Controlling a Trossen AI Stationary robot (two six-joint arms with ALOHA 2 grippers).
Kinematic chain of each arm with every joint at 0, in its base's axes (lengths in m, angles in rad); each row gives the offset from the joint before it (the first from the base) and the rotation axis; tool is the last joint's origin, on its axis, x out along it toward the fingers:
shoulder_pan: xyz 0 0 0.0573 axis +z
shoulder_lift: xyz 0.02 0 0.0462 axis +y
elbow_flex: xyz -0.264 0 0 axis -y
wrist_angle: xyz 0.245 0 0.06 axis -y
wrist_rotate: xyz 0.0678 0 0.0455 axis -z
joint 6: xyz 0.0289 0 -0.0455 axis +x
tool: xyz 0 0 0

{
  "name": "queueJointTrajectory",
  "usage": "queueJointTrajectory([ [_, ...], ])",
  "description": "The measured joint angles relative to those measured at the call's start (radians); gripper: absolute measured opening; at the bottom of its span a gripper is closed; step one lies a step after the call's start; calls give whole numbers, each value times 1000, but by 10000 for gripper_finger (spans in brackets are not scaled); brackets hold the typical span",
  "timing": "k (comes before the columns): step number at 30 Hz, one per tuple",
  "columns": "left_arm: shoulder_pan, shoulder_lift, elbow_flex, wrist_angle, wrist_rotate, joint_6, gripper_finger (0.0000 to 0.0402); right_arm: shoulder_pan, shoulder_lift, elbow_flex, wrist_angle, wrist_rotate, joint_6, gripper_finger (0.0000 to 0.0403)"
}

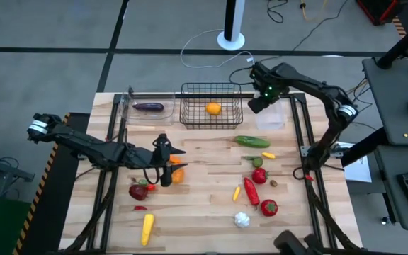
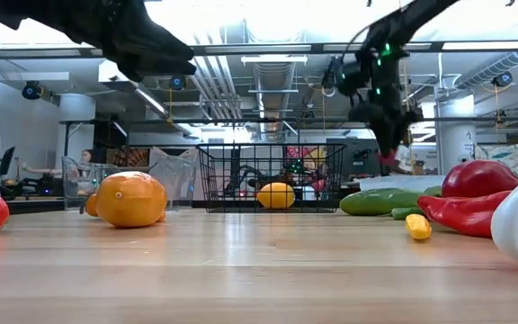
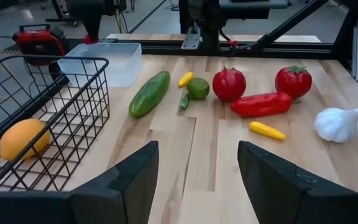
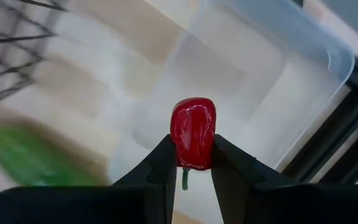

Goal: Sort produce into baskets
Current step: Put the cherry pepper into the white bin, then adjust the wire basket

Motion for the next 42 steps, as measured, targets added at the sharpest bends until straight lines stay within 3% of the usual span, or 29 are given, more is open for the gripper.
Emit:
queueJointTrajectory([
  [8,0,-15,-1,-22,0,-5,203,-64,16,-158,176,17,-3,77],
  [16,0,-14,-1,-21,0,-6,203,-74,16,-215,260,18,-5,80],
  [32,0,-8,-3,-21,0,-10,203,-72,13,-226,298,19,4,170],
  [37,0,-10,-3,-70,1,-47,203,-30,-61,-203,311,17,10,178],
  [42,0,-11,16,-171,1,-99,203,90,-195,-201,336,16,10,165],
])
